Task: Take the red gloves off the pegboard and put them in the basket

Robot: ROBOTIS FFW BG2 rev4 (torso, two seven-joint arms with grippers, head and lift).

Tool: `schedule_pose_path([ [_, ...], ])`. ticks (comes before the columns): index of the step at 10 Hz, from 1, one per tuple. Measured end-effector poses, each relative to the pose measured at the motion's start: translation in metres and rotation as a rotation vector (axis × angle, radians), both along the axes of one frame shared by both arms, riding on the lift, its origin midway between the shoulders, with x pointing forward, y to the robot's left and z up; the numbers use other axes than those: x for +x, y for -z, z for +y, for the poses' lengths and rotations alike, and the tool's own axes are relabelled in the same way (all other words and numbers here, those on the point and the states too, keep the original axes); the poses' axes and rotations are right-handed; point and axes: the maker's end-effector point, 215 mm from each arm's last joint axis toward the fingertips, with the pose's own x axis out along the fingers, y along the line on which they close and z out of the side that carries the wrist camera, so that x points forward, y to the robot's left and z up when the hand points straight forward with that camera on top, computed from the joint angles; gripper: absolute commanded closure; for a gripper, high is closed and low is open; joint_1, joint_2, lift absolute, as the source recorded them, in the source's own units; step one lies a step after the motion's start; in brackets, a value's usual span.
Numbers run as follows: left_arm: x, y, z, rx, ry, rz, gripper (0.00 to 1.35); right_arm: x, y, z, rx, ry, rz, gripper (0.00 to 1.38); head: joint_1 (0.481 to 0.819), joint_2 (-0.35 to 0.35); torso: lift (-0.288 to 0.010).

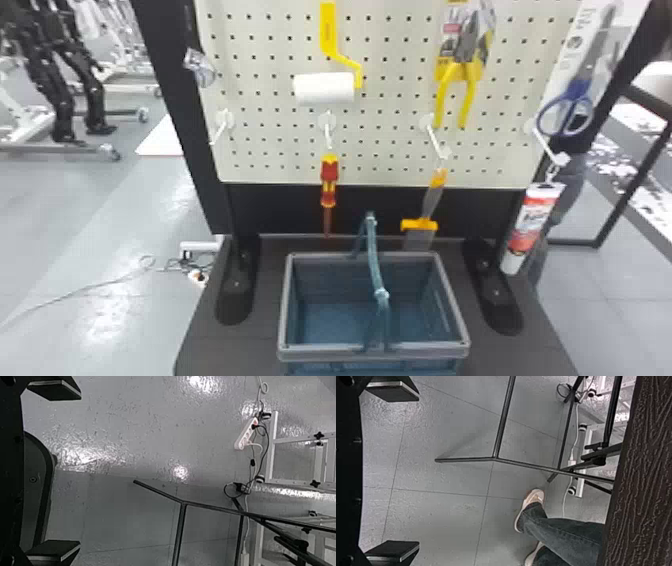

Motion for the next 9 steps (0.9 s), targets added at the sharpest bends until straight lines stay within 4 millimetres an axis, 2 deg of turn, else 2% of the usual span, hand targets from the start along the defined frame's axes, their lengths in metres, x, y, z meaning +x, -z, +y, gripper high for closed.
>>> schedule_pose_path([
  [9,0.0000,0.0000,0.0000,0.000,0.000,0.000,0.00,0.0000,0.0000,0.0000,0.000,0.000,0.000,0.00,0.549,0.000,-0.100],
])
